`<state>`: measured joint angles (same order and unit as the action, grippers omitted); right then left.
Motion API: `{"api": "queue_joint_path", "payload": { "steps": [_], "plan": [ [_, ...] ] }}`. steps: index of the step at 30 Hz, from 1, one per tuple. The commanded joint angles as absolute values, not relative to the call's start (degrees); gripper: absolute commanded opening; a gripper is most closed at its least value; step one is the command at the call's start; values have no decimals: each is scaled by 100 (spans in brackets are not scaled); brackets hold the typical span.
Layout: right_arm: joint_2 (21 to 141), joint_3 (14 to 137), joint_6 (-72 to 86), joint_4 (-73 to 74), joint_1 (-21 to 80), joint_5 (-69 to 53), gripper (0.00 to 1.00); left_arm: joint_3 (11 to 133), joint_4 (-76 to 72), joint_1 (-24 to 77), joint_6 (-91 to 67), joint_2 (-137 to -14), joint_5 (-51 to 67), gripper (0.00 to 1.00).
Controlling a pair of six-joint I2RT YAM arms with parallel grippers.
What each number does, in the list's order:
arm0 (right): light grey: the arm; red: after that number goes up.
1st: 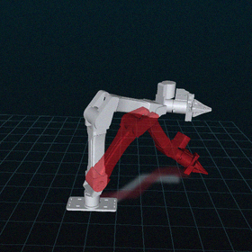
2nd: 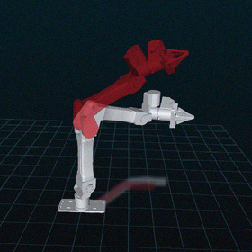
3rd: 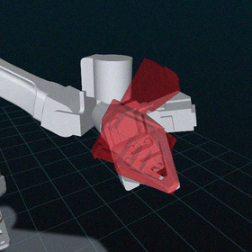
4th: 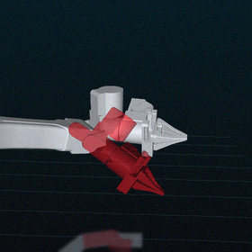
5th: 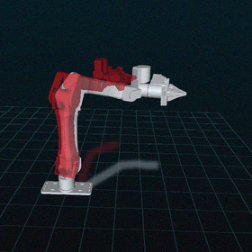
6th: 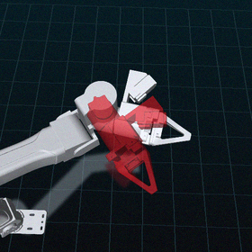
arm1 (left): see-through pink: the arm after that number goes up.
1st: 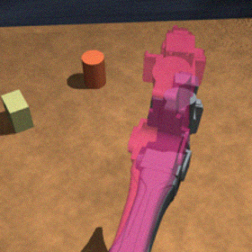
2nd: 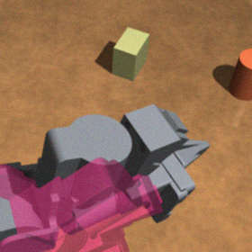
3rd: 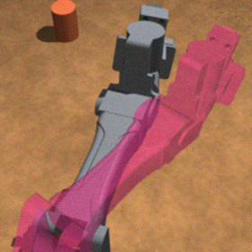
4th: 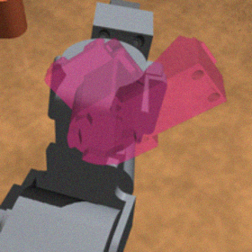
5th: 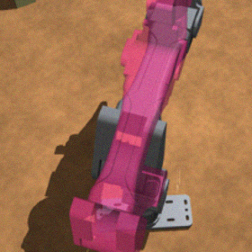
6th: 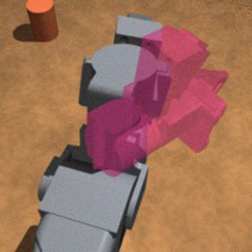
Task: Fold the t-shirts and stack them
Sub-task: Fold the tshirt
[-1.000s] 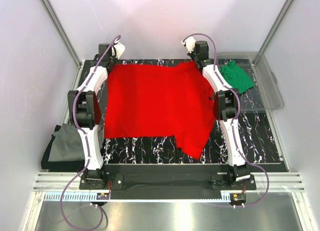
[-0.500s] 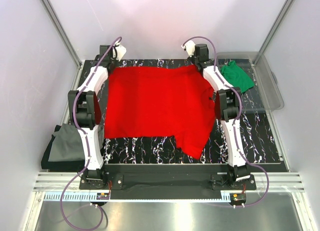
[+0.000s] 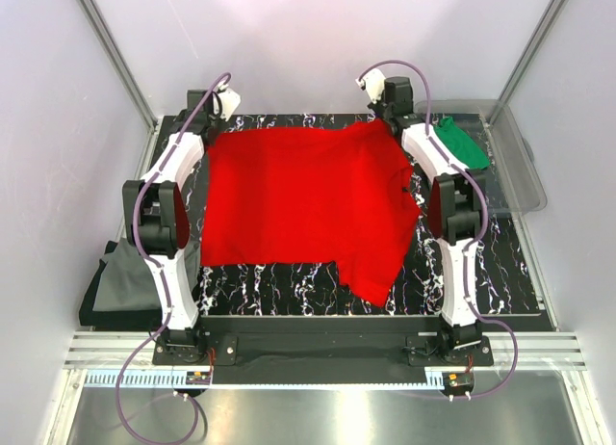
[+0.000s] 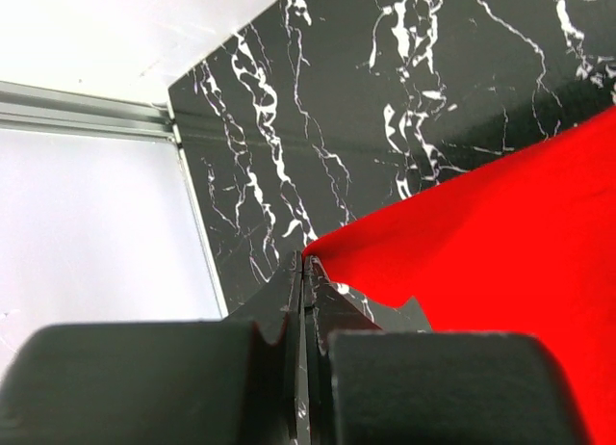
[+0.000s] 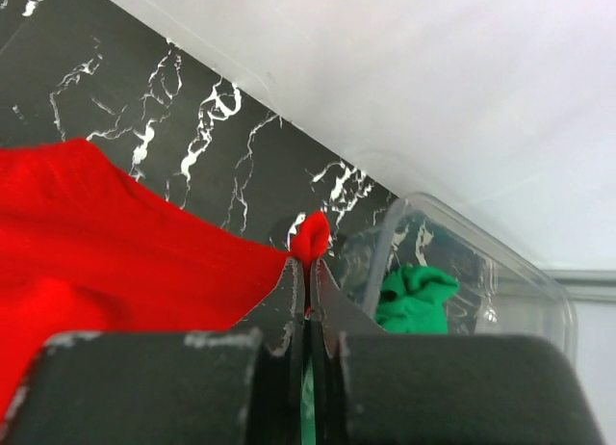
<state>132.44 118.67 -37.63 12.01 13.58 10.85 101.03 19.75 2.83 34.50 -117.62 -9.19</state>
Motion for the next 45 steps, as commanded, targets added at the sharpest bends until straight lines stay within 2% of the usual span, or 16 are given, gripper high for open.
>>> {"api": "queue_joint_path", "payload": {
  "steps": [1, 10, 24, 45],
  "plan": [
    [12516, 11358, -3639, 941, 1397, 1072, 0, 9914, 1538, 246, 3516, -11391, -817, 0],
    [11848, 10328, -3621, 800, 1415, 1169, 0, 9765, 1442, 237, 3524, -11364, -896, 0],
    [12050, 10275, -3718, 580, 1397, 1275, 0, 9941, 1283, 167, 3691, -11470, -932, 0],
    [10890, 8465, -3366, 782, 1494, 1125, 0, 8526, 1318, 123, 4034, -10855, -536, 0]
  ]
}}
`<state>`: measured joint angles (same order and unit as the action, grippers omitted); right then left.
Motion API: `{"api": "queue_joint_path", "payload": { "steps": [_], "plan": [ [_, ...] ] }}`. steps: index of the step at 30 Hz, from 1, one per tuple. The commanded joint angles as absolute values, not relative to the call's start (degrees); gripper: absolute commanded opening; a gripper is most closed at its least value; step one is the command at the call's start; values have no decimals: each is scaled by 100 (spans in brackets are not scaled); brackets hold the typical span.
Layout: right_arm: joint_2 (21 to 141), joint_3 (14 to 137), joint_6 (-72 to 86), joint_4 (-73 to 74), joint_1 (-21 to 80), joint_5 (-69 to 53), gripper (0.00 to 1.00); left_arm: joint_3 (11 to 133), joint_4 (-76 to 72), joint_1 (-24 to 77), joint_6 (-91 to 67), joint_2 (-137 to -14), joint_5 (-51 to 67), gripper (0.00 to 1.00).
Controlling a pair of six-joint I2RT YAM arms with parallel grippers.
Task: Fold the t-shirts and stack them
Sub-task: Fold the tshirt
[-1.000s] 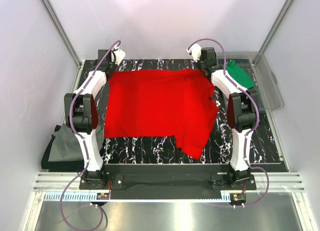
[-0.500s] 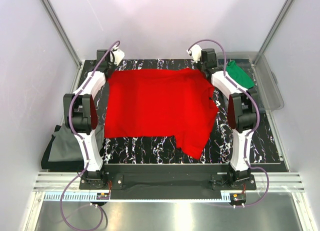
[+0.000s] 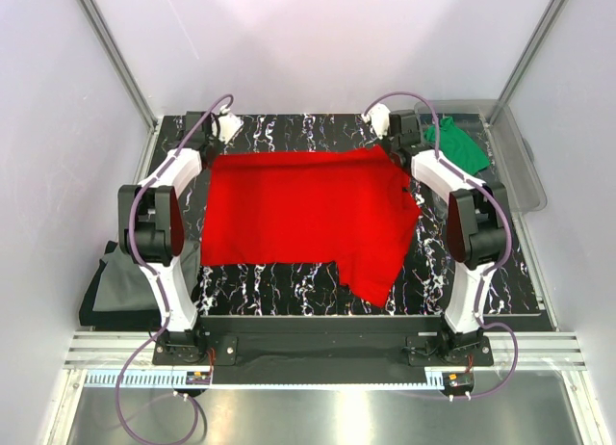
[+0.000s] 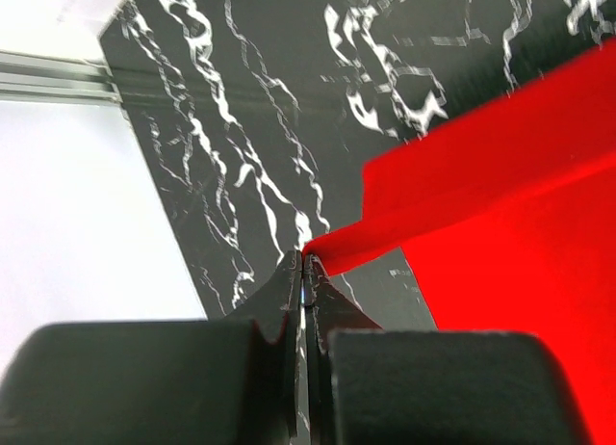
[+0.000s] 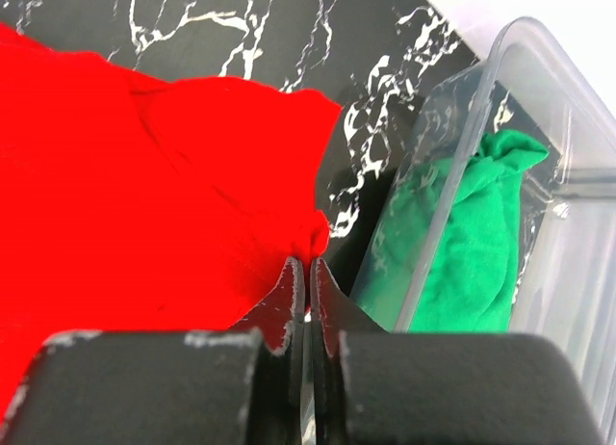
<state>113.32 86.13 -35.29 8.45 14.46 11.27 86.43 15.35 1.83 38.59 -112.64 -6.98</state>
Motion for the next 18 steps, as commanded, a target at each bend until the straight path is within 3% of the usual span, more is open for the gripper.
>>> {"api": "queue_joint_path", "payload": {
  "steps": [1, 18],
  "plan": [
    [10872, 8412, -3340, 808, 1512, 1108, 0, 8447, 1336, 114, 4060, -10846, -527, 0],
    [10934, 7700, -3217, 923, 1670, 1028, 0, 7876, 1397, 105, 4386, -10758, -677, 0]
  ]
}}
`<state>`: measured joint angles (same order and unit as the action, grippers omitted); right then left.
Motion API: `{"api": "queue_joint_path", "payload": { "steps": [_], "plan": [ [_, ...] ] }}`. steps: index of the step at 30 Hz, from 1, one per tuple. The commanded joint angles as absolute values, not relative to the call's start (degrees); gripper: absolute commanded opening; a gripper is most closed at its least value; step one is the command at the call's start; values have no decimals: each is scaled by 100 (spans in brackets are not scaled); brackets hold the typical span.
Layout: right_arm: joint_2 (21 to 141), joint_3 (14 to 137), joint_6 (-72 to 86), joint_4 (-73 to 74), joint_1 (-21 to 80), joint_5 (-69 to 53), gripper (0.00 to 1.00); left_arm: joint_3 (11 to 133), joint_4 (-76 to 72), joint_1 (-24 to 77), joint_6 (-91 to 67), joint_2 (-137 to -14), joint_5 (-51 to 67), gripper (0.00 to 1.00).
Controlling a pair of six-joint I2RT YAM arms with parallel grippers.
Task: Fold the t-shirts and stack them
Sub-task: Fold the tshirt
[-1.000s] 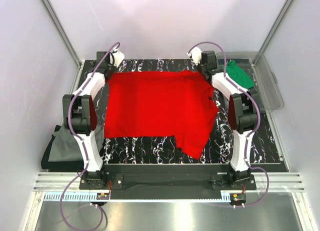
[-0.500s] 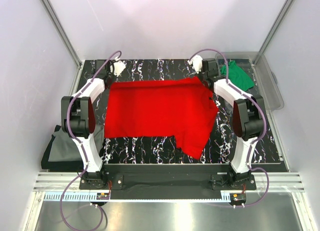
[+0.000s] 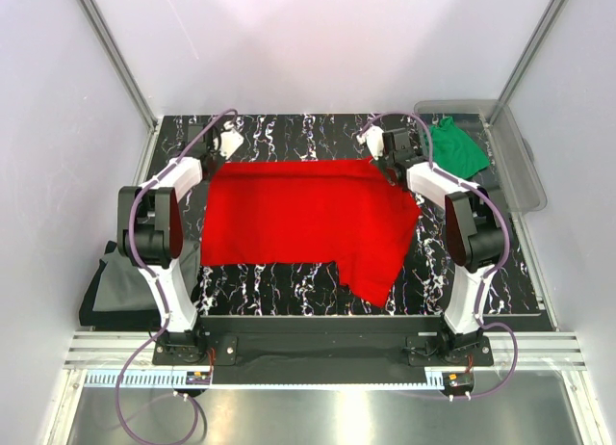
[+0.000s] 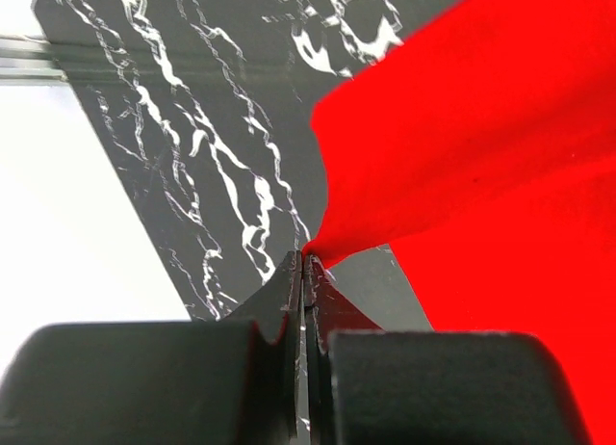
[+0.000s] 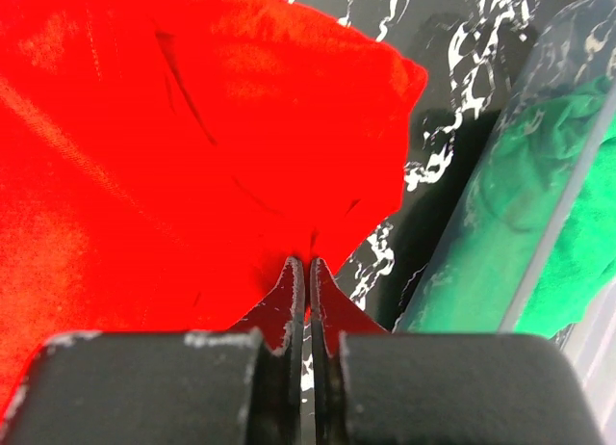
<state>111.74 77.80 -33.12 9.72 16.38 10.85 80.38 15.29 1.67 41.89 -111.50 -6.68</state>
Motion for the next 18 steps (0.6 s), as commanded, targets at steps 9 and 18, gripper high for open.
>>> {"api": "queue_joint_path", "payload": {
  "steps": [9, 18],
  "plan": [
    [10907, 7409, -3173, 1071, 1696, 1046, 1, 7419, 1538, 105, 4079, -10644, -694, 0],
    [10337, 7769, -2742, 2092, 1705, 247, 55, 7258, 1318, 26, 3507, -9721, -668, 55]
  ]
}}
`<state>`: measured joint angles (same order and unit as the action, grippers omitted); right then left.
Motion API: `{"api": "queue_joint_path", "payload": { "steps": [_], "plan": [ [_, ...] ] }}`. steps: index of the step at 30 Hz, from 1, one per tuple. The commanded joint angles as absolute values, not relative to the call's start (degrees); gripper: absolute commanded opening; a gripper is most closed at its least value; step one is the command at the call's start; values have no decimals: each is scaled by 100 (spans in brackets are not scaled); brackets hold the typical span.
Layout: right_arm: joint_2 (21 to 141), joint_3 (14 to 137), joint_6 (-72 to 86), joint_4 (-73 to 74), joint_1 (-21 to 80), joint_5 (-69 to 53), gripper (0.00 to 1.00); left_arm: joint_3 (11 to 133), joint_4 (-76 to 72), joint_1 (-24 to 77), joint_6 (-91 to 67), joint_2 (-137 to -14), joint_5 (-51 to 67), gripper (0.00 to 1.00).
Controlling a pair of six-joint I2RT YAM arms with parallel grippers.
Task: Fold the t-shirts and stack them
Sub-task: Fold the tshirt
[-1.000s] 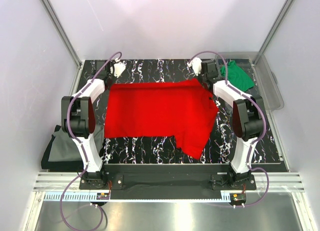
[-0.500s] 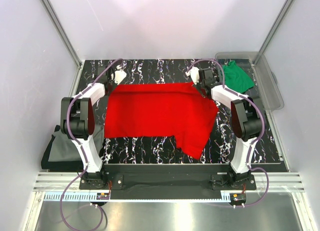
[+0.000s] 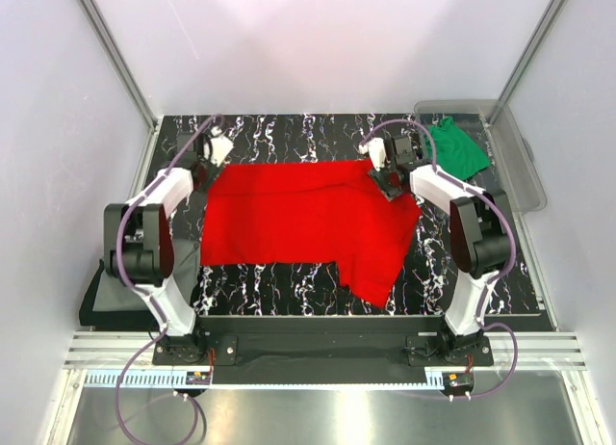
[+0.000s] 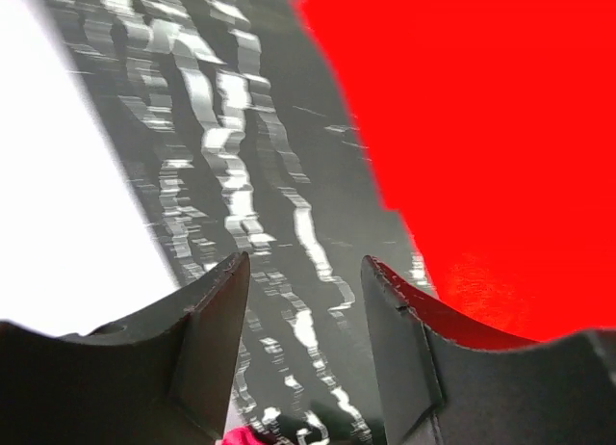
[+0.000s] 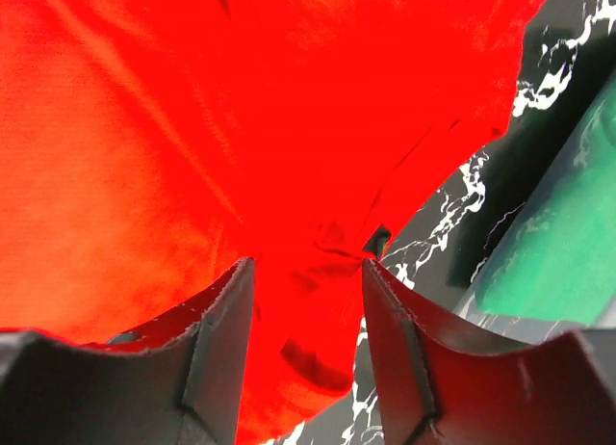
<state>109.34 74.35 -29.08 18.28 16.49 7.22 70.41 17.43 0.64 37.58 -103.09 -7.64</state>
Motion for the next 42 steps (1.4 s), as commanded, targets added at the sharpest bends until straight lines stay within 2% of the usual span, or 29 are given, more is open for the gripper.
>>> {"api": "queue_joint_path", "payload": {
  "steps": [1, 4, 7, 10, 12, 15, 20, 27, 31, 32, 35, 37, 42],
  "plan": [
    [10345, 7857, -2786, 2100, 1705, 142, 56, 7399, 1371, 44, 3472, -9799, -677, 55],
    [10607, 8182, -3119, 2153, 1696, -447, 56, 8075, 1643, 105, 3402, -10352, -729, 52],
    [11161, 8568, -3480, 2337, 1705, -852, 51, 8866, 2240, 150, 3191, -11073, -730, 42],
    [11697, 9025, -3761, 2513, 1705, -1098, 46, 9149, 2487, 149, 2989, -11434, -520, 20],
    [12021, 9289, -3875, 2549, 1705, -1213, 45, 9228, 2610, 149, 2727, -11522, -414, 0],
    [12400, 9702, -3902, 2636, 1696, -1397, 47, 9264, 2847, 167, 2453, -11575, -36, 0],
    [12858, 10396, -3893, 2882, 1696, -1547, 49, 8966, 2883, 246, 2417, -11496, -35, 0],
    [13131, 10749, -4017, 3041, 1696, -1582, 48, 8798, 2874, 246, 2426, -11461, 114, 0],
    [13236, 10924, -4017, 3269, 1696, -1705, 33, 8789, 2883, 255, 2417, -11505, 106, 0],
    [13262, 10994, -4017, 3365, 1705, -1757, 23, 8789, 2883, 255, 2417, -11514, 105, 0],
    [13245, 11065, -3990, 3524, 1696, -1828, 7, 8789, 2874, 255, 2434, -11505, 123, 0],
    [13175, 11031, -3973, 3577, 1696, -1854, 2, 8798, 2874, 255, 2452, -11496, 106, 0],
    [12754, 10776, -3859, 3656, 1731, -1846, 1, 8807, 2883, 255, 2470, -11452, 97, 0]
  ]
}}
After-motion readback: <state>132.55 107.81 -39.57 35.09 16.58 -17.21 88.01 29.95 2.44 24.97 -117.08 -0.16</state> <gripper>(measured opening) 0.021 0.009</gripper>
